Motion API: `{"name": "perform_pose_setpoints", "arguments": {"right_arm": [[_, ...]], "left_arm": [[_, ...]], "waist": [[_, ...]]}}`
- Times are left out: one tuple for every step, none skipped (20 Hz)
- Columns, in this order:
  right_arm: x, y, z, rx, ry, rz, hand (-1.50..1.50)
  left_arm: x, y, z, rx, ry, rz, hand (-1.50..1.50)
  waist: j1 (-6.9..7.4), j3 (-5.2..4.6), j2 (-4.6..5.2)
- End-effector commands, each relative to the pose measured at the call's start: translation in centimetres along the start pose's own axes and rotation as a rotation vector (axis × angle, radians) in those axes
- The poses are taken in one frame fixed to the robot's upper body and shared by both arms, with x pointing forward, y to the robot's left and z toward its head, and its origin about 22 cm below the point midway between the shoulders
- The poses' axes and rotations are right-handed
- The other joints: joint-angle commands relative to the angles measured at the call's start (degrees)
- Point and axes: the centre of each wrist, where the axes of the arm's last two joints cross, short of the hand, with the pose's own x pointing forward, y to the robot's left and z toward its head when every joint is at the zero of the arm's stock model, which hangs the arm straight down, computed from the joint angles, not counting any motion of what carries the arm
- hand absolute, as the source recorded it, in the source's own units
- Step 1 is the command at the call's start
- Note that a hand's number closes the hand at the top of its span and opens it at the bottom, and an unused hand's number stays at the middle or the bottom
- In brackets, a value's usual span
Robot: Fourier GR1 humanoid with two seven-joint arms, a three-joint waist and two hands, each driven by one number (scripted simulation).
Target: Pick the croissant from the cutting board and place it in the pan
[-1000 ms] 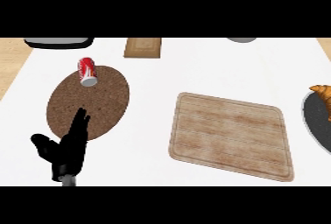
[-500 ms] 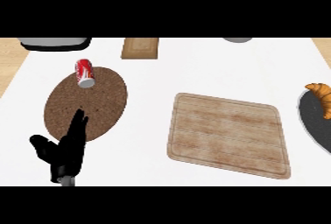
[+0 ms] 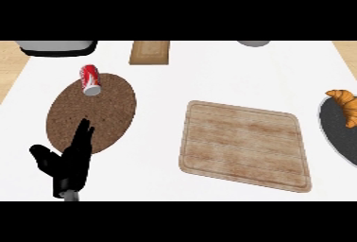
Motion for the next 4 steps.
{"name": "perform_pose_setpoints", "arguments": {"right_arm": [[-2.0, -0.6, 3.0, 0.034, -0.047, -0.04, -1.5], [-1.2, -0.7, 2.1, 0.043, -0.042, -0.033, -1.5], [-2.1, -1.3, 3.7, 0.019, -0.045, -0.044, -1.5], [-0.6, -0.7, 1.7, 0.021, -0.029, -0.028, -1.5]], "left_arm": [[-2.7, -0.9, 0.2, 0.003, 0.047, 0.006, 0.0], [-0.6, -0.2, 0.3, -0.016, 0.042, 0.003, 0.0], [-2.2, -0.2, 1.0, -0.01, 0.045, 0.011, 0.0], [-1.7, -1.2, -0.3, -0.012, 0.038, -0.019, 0.0]], "waist": [[-0.57, -0.38, 0.22], [-0.05, -0.31, 0.28], [-0.28, -0.33, 0.24], [-0.23, -0.36, 0.28]]}}
